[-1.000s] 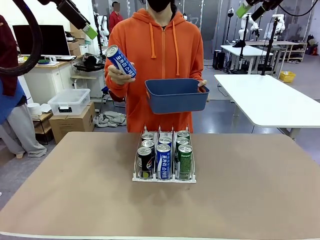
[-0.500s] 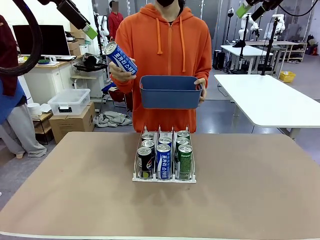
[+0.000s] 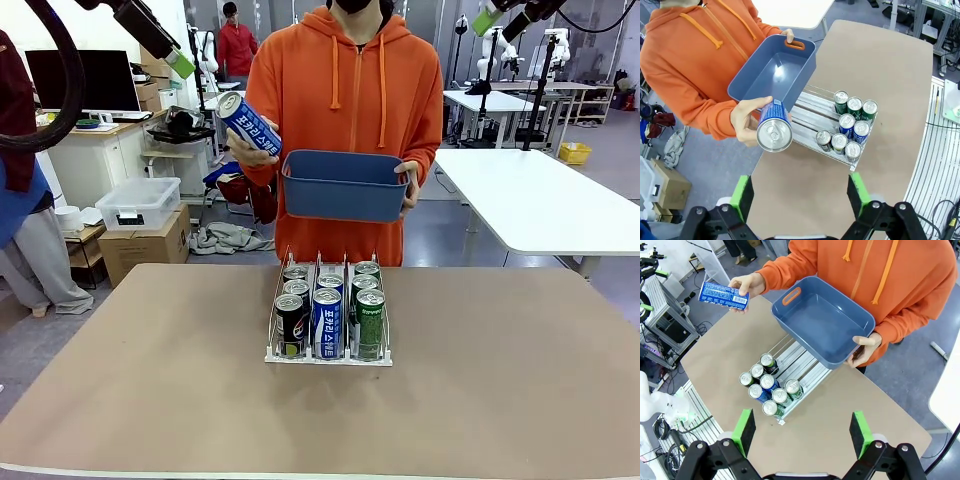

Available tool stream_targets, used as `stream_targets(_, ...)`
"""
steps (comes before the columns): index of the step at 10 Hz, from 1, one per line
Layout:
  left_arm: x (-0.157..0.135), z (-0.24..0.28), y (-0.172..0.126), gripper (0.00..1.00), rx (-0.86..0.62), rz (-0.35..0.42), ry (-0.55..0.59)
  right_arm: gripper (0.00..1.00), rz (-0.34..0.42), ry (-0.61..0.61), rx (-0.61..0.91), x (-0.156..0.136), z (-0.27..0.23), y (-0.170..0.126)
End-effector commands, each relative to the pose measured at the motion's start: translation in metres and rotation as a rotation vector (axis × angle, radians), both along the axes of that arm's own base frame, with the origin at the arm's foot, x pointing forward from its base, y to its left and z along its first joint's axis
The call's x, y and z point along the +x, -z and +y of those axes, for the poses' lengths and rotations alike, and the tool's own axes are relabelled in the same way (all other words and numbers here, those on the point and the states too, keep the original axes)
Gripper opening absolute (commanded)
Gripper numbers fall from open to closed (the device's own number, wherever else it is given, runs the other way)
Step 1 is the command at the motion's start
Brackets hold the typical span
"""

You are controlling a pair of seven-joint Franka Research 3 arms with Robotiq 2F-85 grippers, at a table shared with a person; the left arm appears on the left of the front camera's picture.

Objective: Fill the beverage cans into the dispenser.
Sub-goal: Pick up the Ionic drink handed by the human.

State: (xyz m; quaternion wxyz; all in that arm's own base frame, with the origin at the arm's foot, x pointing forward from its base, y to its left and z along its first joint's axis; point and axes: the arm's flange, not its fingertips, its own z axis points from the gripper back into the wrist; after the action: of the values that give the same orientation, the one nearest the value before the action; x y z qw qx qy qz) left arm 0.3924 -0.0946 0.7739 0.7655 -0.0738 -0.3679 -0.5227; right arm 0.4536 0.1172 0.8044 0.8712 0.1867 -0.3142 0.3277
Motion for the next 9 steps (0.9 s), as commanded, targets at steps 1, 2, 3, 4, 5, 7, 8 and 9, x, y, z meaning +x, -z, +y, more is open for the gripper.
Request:
stream_targets(1,0.0,0.0,0.0,1.0,0.0,0.0,0.0,1.0,0.002,-0.002,-0.001,-0.001,-0.001,0.0)
stream_targets(2,0.007,-0.001,0.004,1.0,0.048,0.008,-0.036,1.0,0.002,-0.002,-0.001,-0.001,-0.001,0.0)
stream_targets(3,0.012,-0.001,0.008,1.0,0.084,0.0,-0.074,1.0,0.002,-0.002,-0.001,-0.001,-0.001,0.0)
stream_targets(4,0.017,-0.005,0.014,1.0,0.125,-0.02,-0.118,1.0,0.002,-0.002,-0.001,-0.001,-0.001,0.0)
stream_targets(5,0.026,-0.006,0.018,1.0,0.157,-0.033,-0.135,1.0,0.002,-0.002,-0.001,-0.001,-0.001,0.0)
stream_targets(7,0.036,-0.009,0.027,1.0,0.157,-0.057,-0.158,1.0,0.002,-0.002,-0.001,-0.001,-0.001,0.0)
stream_targets(8,0.038,-0.013,0.032,1.0,0.131,-0.044,-0.149,1.0,0.002,-0.002,-0.001,-0.001,-0.001,0.0)
stream_targets(9,0.042,-0.016,0.038,1.0,0.098,-0.023,-0.139,1.0,0.002,-0.002,-0.001,-0.001,-0.001,0.0)
